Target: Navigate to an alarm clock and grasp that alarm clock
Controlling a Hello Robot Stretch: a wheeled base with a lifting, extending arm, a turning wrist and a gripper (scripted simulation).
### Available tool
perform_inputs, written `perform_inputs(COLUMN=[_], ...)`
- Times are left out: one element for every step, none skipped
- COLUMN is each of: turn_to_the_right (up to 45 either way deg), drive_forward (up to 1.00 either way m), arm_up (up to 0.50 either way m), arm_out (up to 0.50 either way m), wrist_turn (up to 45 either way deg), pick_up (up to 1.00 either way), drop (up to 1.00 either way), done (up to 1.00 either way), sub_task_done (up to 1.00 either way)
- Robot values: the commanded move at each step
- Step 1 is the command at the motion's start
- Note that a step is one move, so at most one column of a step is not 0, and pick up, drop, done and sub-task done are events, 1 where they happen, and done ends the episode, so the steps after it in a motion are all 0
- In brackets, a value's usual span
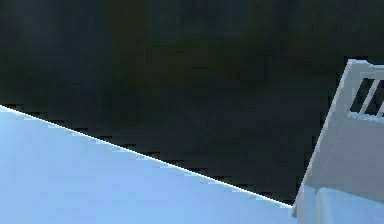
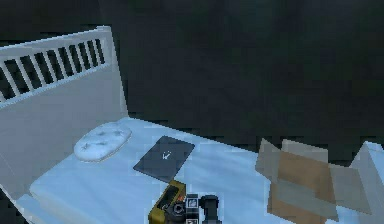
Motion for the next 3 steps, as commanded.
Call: perform_inputs(turn_to_the_right=[0.0, 0.0, 0.0], drive_forward=[0.0, 0.0, 0.0], arm_up=[0.0, 0.0, 0.0], arm_out=[0.0, 0.0, 0.0], wrist_turn=[45.0, 45.0, 15.0], pick_up=[0.0, 0.0, 0.0], drop=[0.0, 0.0, 0.0], done=[0.0, 0.0, 0.0], sub_task_done=[0.0, 0.0, 0.0])
